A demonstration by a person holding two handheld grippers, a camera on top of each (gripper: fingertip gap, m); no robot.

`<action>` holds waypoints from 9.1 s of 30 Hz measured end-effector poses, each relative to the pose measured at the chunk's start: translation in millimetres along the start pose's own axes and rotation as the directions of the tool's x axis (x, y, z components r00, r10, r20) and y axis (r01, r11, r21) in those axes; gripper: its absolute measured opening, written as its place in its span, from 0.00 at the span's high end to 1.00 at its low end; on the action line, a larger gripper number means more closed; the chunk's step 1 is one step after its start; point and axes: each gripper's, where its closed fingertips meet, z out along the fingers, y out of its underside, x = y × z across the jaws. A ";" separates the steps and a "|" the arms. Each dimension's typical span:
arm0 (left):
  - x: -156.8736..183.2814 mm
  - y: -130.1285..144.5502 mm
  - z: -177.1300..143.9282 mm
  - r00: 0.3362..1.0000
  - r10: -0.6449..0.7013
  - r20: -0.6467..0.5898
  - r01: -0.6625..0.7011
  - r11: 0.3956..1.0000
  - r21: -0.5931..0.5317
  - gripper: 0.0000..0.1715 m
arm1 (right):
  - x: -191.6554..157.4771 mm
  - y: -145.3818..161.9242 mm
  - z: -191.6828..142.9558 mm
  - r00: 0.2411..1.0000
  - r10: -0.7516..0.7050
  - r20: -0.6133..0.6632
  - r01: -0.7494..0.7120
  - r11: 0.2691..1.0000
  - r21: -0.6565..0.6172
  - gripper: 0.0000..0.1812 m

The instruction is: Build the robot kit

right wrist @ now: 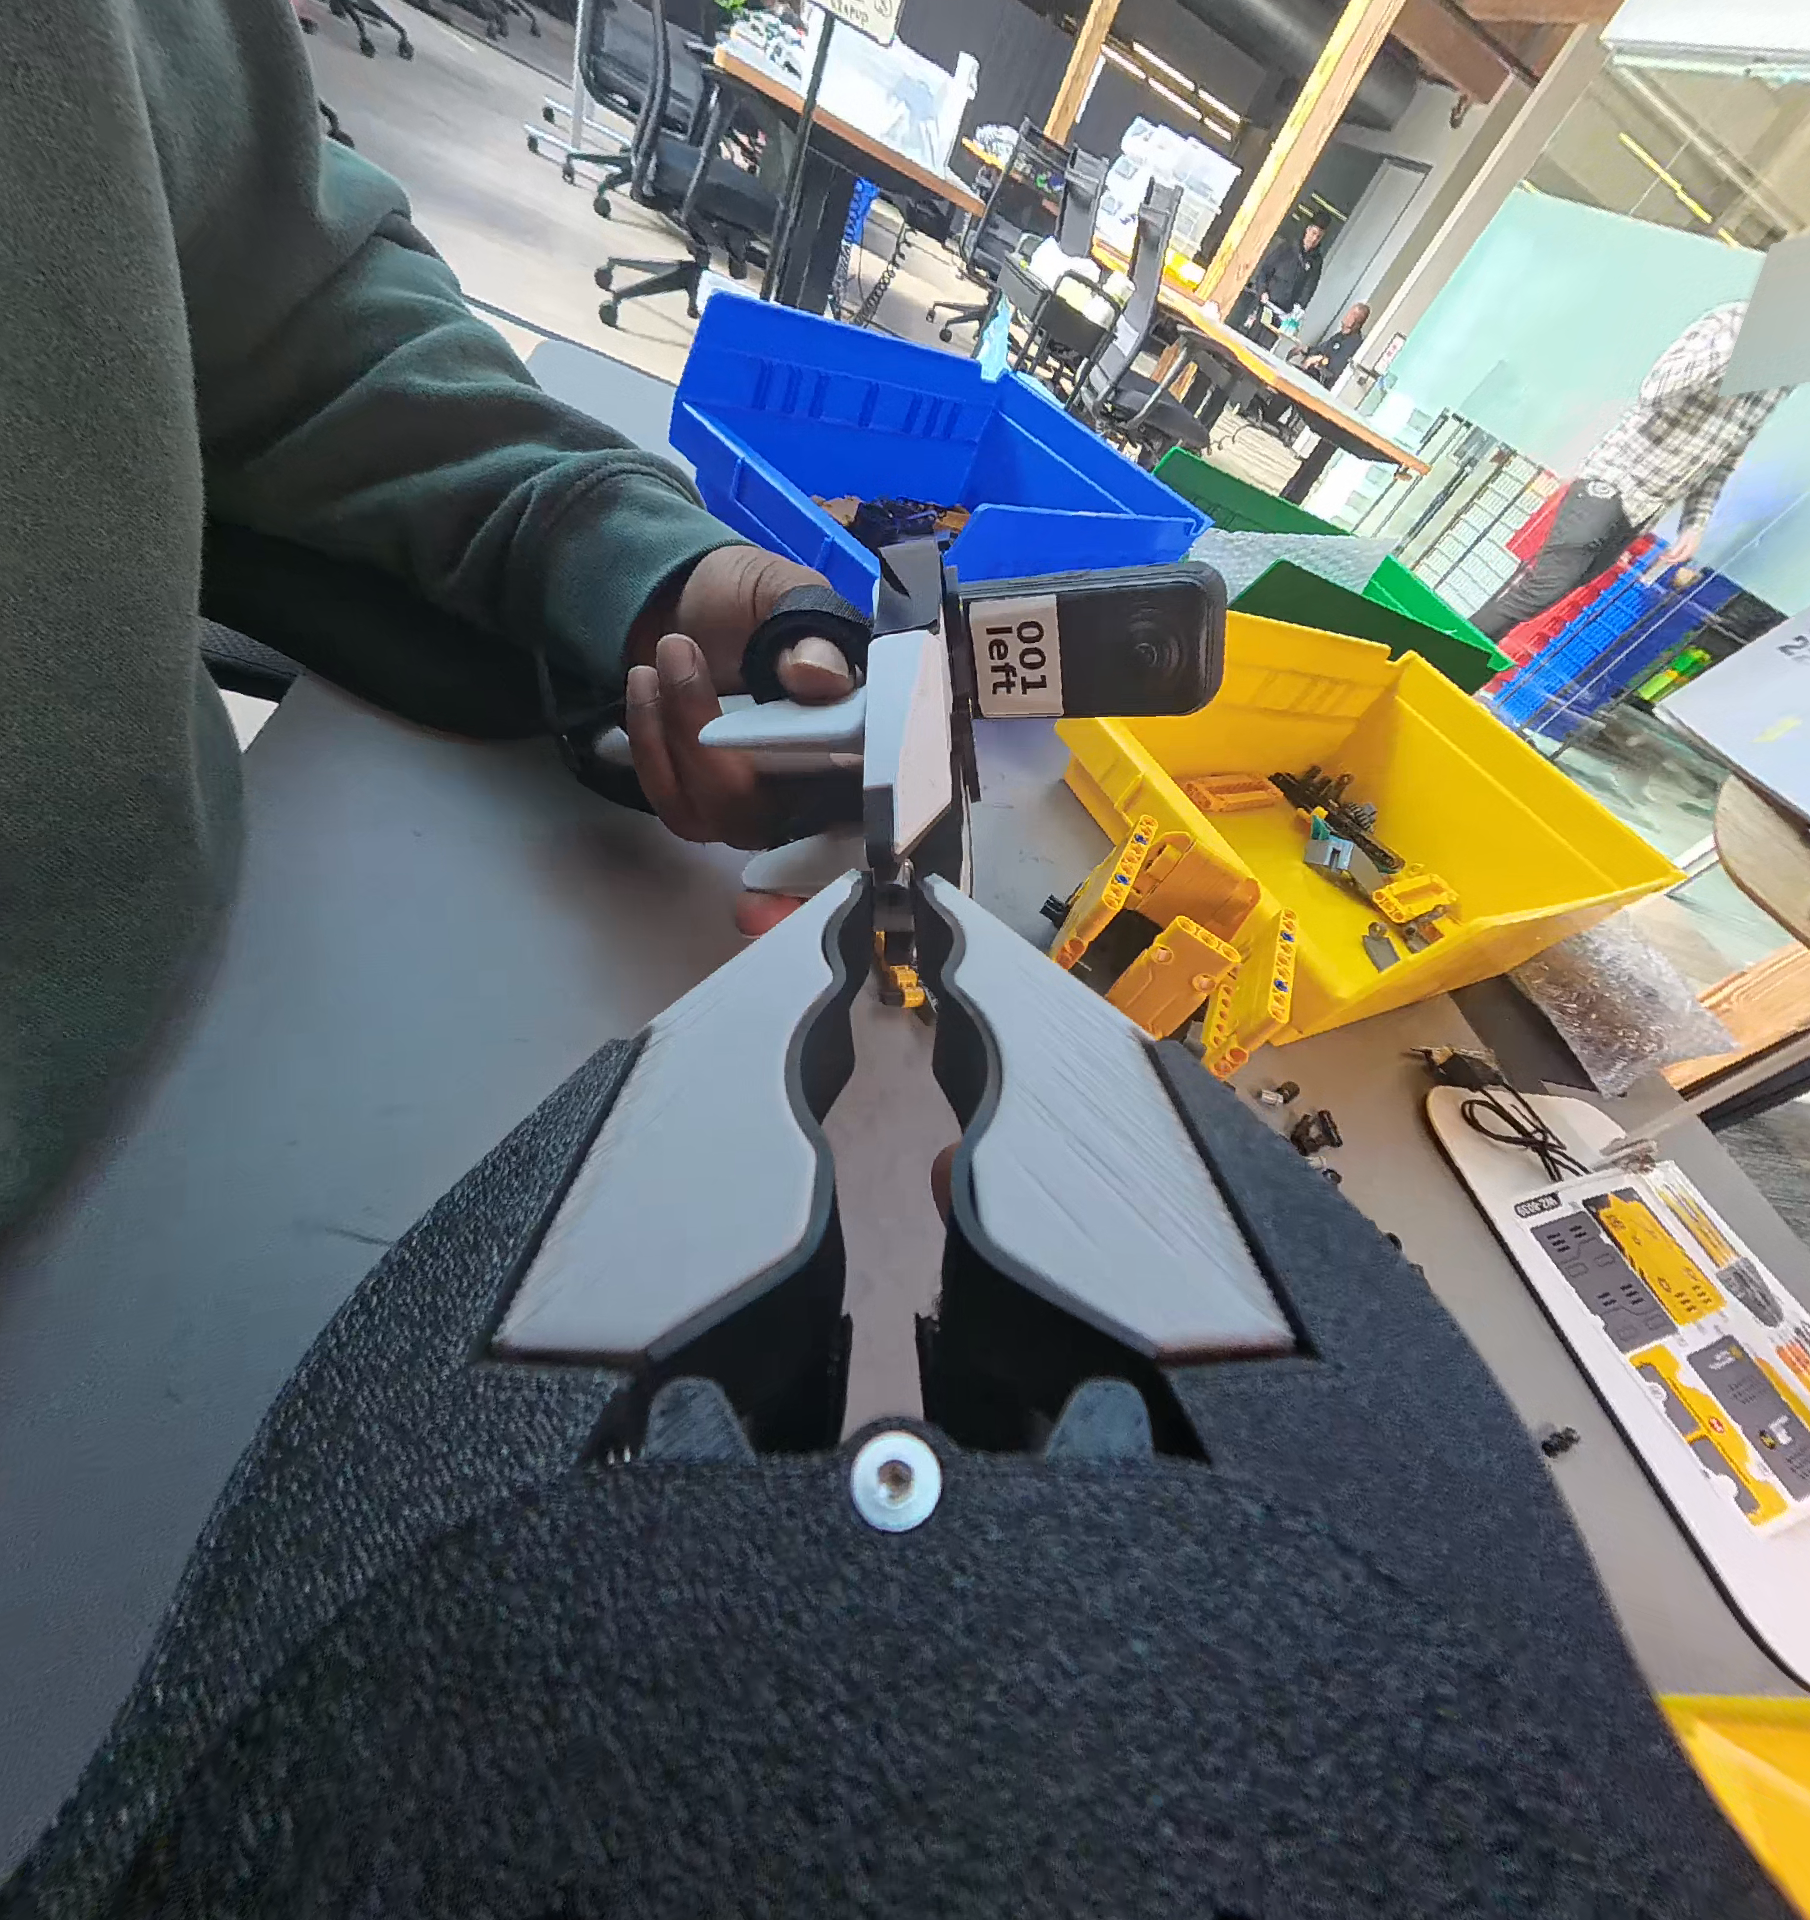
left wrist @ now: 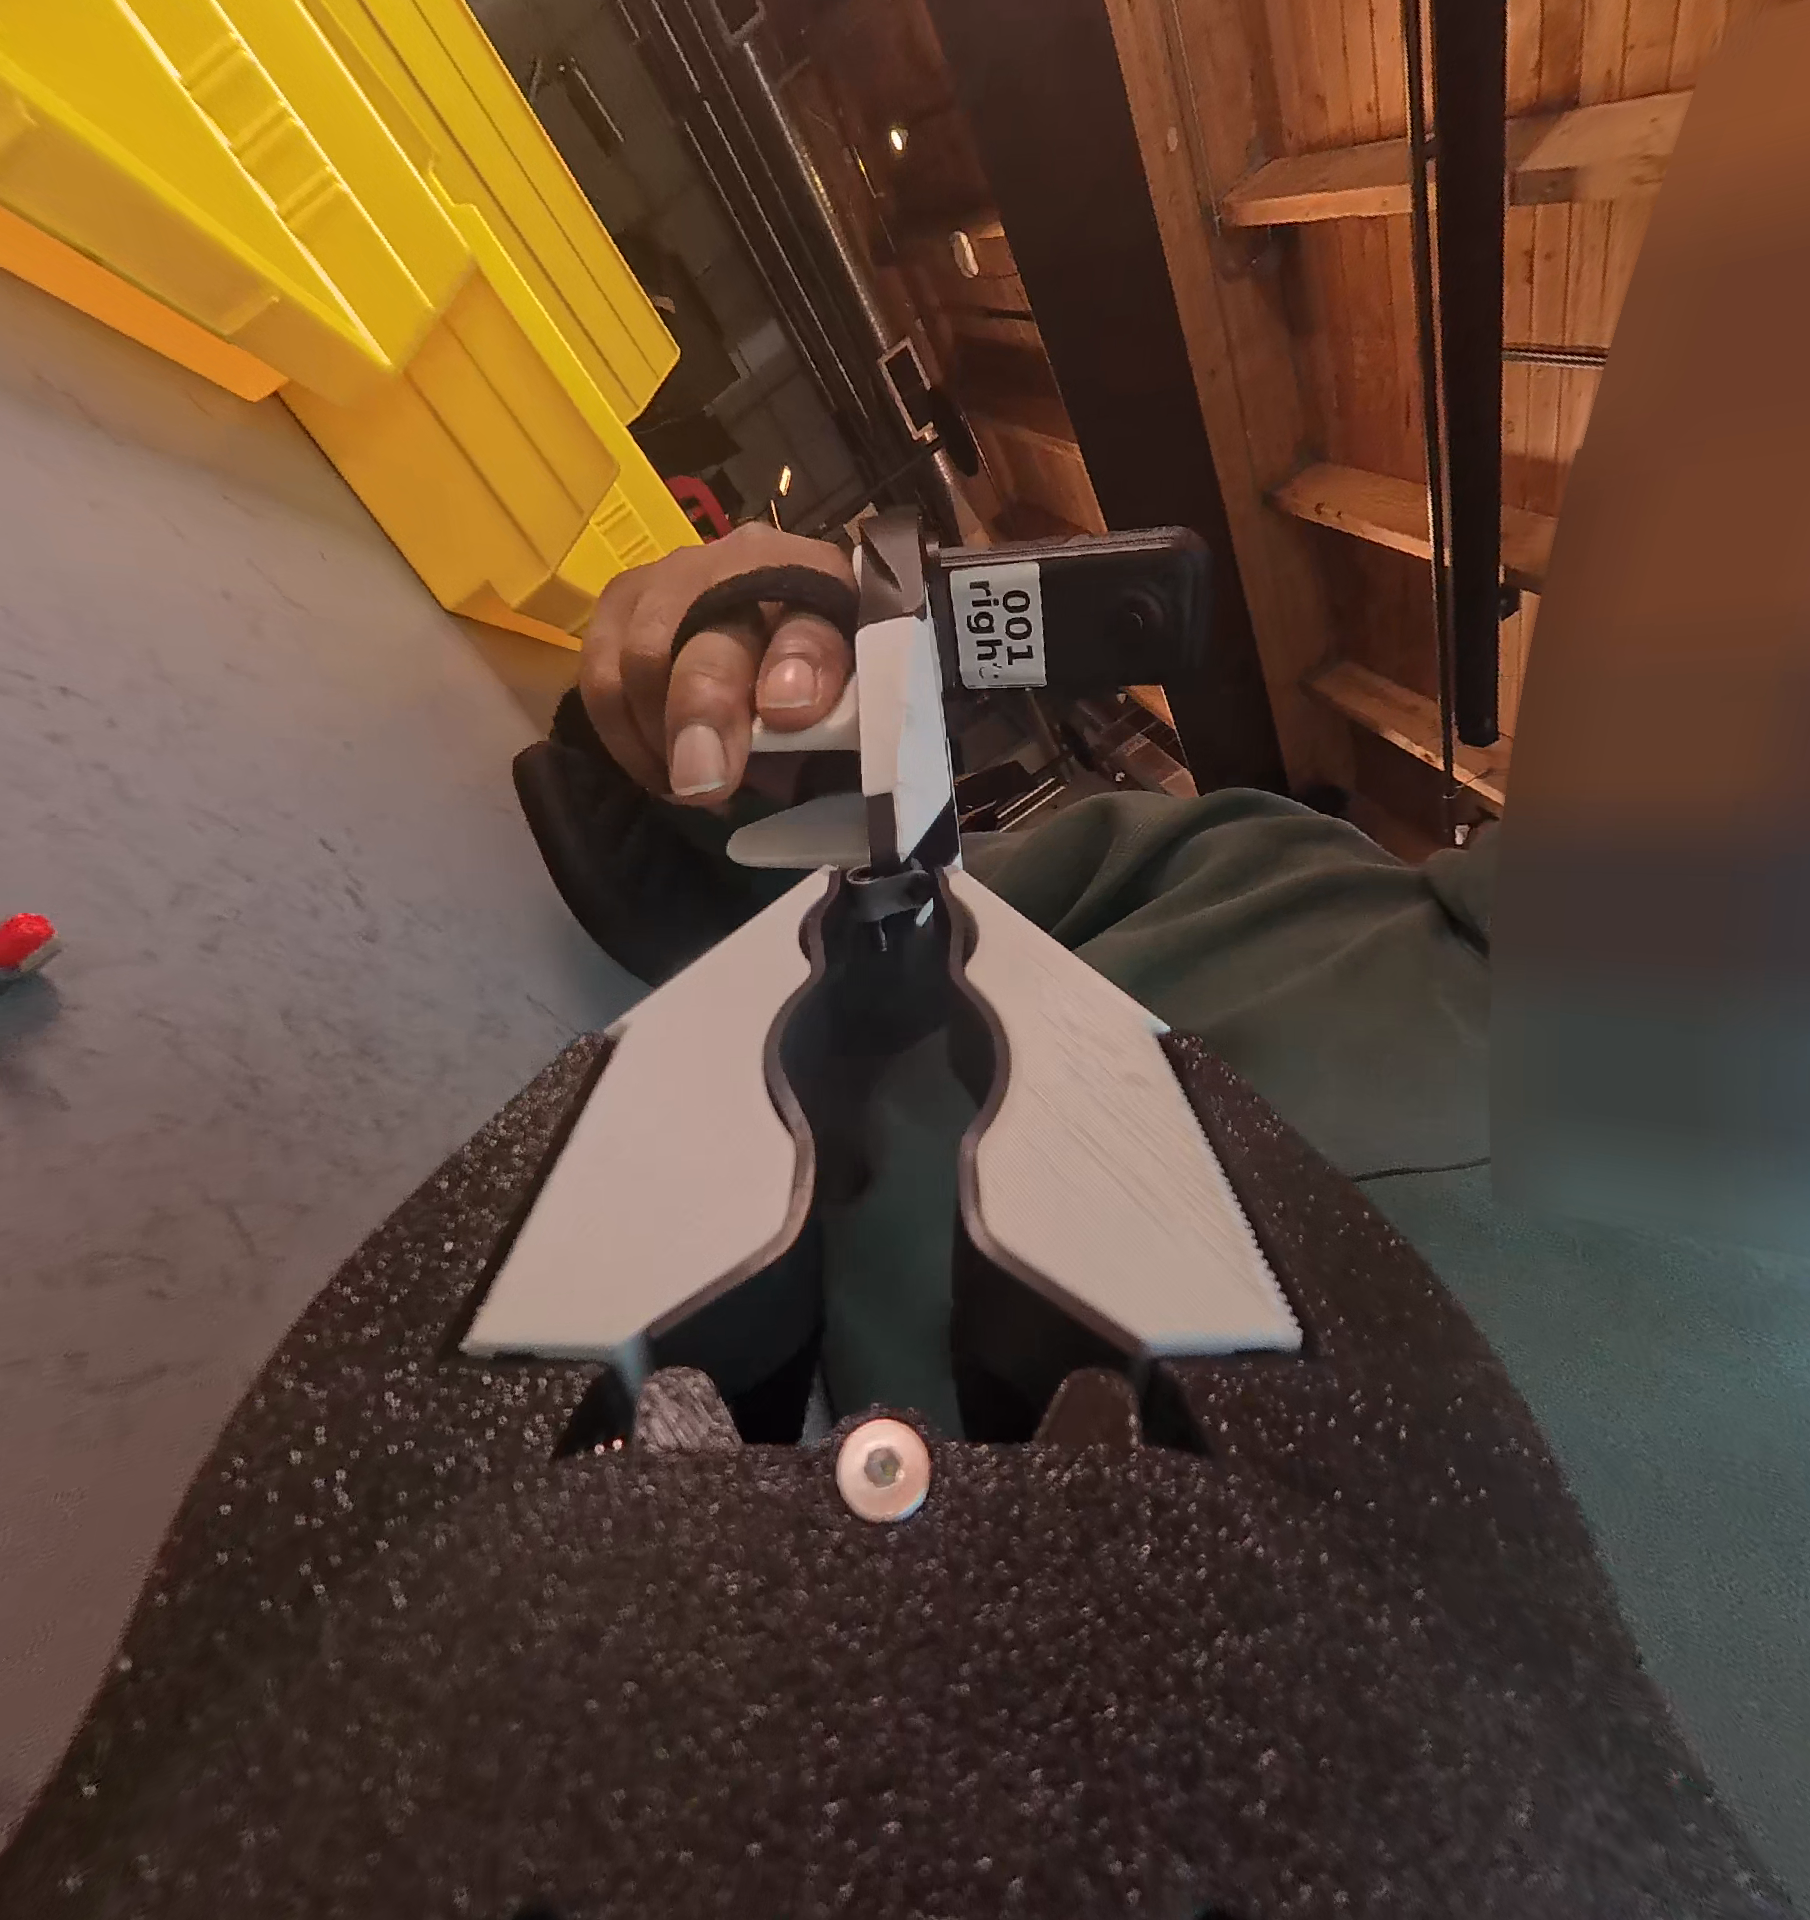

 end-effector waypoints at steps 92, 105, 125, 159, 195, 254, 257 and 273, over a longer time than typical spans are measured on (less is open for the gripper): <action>-66.3 54.9 -25.8 0.581 0.747 0.323 -0.388 0.603 -0.697 1.00 | -42.6 80.7 -4.7 0.840 0.417 0.347 -0.305 0.892 -0.332 0.97; -48.7 23.3 -15.9 0.562 0.740 0.370 -0.525 0.665 -0.531 1.00 | -16.1 58.8 -14.2 0.819 0.477 0.320 -0.438 0.879 -0.190 0.97; -60.1 41.5 -12.7 0.479 0.823 0.305 -0.526 0.547 -0.651 1.00 | -34.7 72.6 -10.4 0.824 0.453 0.340 -0.356 0.881 -0.312 0.97; -25.6 -51.1 -34.6 0.703 0.472 0.532 -0.583 0.811 0.051 1.00 | 50.4 25.4 6.3 0.954 0.019 -0.300 -0.041 0.997 -0.069 0.82; -3.2 -28.8 -14.7 0.997 0.051 0.058 -0.062 0.974 0.217 1.00 | 37.9 -3.9 -1.3 0.974 0.114 -0.198 -0.091 0.988 0.121 0.88; -44.2 -41.2 -38.2 0.100 0.738 0.668 -0.717 0.519 -0.466 0.96 | 59.5 40.9 9.6 0.947 0.144 -0.289 -0.163 0.986 -0.044 0.96; -40.9 -39.1 -34.4 0.168 0.737 0.655 -0.730 0.539 -0.420 0.96 | 57.7 38.7 6.2 0.950 0.172 -0.260 -0.186 0.982 -0.031 0.96; -33.6 -21.5 -19.4 0.552 0.655 0.516 -0.641 0.729 -0.239 0.90 | 39.7 30.8 -4.2 0.976 0.184 -0.115 -0.185 0.983 0.007 0.96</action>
